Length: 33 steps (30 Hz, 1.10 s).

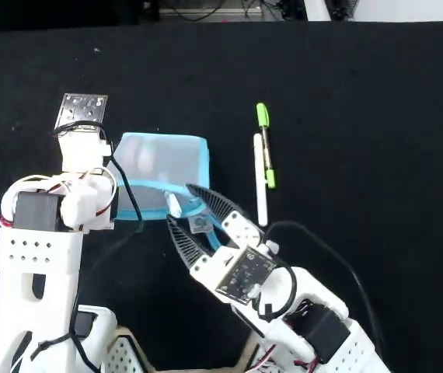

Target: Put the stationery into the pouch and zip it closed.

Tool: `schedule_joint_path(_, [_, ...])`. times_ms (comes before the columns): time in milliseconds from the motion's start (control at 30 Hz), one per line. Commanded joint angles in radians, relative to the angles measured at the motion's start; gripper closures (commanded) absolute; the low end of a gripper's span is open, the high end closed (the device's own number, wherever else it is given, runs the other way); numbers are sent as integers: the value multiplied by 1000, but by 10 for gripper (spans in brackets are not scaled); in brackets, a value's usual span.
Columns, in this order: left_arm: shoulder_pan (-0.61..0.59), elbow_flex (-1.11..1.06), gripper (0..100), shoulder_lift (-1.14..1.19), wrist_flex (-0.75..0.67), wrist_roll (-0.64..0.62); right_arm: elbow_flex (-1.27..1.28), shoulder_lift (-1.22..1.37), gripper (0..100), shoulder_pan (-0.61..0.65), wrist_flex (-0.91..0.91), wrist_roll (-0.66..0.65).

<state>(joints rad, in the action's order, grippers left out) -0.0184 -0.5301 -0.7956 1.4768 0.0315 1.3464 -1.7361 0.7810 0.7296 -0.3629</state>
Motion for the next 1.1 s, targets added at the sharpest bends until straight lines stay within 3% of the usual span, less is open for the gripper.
schedule_joint_path(0, [1, 2, 970, -2, -3, 5, -125, -5, 894, -25, 9, 14])
schedule_joint_path(667, [1, 2, 970, -2, -3, 5, -97, 5, 900, -18, 173, 6])
schedule_joint_path(800, [1, 2, 970, -2, -3, 5, -10, 7, 906, -20, 109, 11])
schedule_joint_path(933, [1, 2, 970, -2, -3, 5, 76, 7, 991, -20, -23, 14])
schedule_joint_path(1067, [1, 2, 970, -2, -3, 5, 50, 5, 984, -20, -32, 14])
